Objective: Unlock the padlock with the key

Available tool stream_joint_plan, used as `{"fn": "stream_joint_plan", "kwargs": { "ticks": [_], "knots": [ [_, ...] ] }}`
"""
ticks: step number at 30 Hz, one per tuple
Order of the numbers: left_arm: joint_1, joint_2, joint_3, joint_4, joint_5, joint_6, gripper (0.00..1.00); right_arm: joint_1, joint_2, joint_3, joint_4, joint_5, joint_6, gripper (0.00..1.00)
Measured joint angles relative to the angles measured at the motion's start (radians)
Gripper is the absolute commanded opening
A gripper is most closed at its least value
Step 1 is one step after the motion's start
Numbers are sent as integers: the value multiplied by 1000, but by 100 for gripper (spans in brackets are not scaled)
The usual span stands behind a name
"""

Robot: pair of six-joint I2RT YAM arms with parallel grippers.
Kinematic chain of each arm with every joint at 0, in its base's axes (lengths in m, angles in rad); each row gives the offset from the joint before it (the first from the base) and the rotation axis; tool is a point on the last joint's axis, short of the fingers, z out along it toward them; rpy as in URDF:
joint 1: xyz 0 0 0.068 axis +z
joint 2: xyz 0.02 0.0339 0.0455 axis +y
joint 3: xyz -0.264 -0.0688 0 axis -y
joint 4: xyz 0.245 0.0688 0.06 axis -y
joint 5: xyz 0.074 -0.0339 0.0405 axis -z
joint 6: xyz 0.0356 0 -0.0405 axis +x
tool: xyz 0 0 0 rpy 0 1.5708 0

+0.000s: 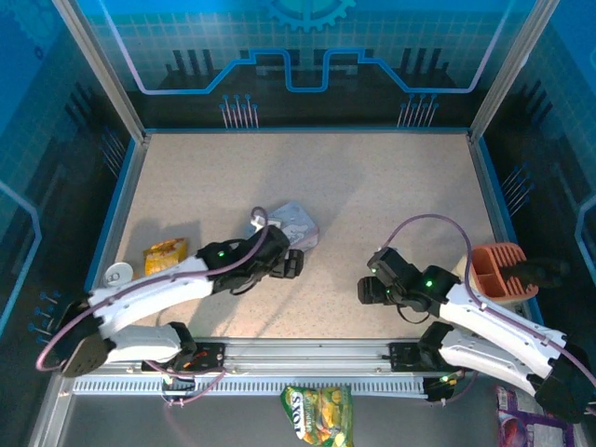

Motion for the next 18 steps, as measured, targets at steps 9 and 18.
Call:
{"fn": "stream_joint_plan", "kwargs": {
  "ticks": [9, 18],
  "knots": [
    [6, -302, -242, 46, -115, -15, 99, 9, 23, -82, 36, 76, 205, 47],
    [6, -409, -329, 105, -184, -3, 99, 16, 97, -121, 114, 121, 329, 42]
  ]
}}
